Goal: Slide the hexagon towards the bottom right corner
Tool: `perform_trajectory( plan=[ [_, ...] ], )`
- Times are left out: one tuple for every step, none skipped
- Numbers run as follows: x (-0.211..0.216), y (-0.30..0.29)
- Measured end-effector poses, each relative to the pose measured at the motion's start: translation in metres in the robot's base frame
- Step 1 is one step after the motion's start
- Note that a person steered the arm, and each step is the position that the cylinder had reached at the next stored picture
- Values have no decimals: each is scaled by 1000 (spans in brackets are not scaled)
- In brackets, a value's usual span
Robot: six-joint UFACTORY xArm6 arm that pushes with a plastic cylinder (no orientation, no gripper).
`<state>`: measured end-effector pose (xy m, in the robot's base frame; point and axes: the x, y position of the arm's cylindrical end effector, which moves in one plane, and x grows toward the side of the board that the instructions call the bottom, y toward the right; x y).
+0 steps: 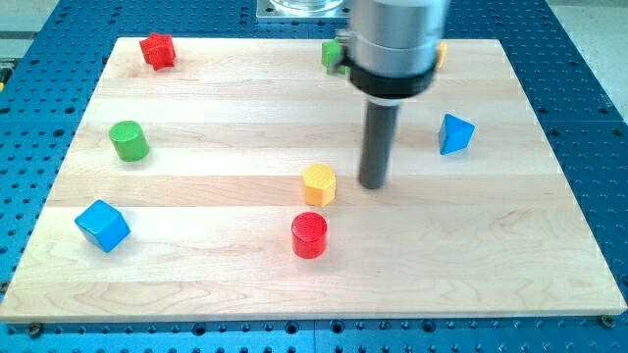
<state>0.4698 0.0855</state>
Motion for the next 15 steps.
perform_trajectory(
  plan=[
    [-3,-16],
    [-16,-53],
    [-31,-60],
    [-23,-88],
    [-5,-70],
    [-1,-3],
    [-29,-69],
    [7,-117],
    [41,-37],
    [37,3],
    [34,28],
    [61,92],
    [62,94],
    [52,52],
    [105,63]
  ],
)
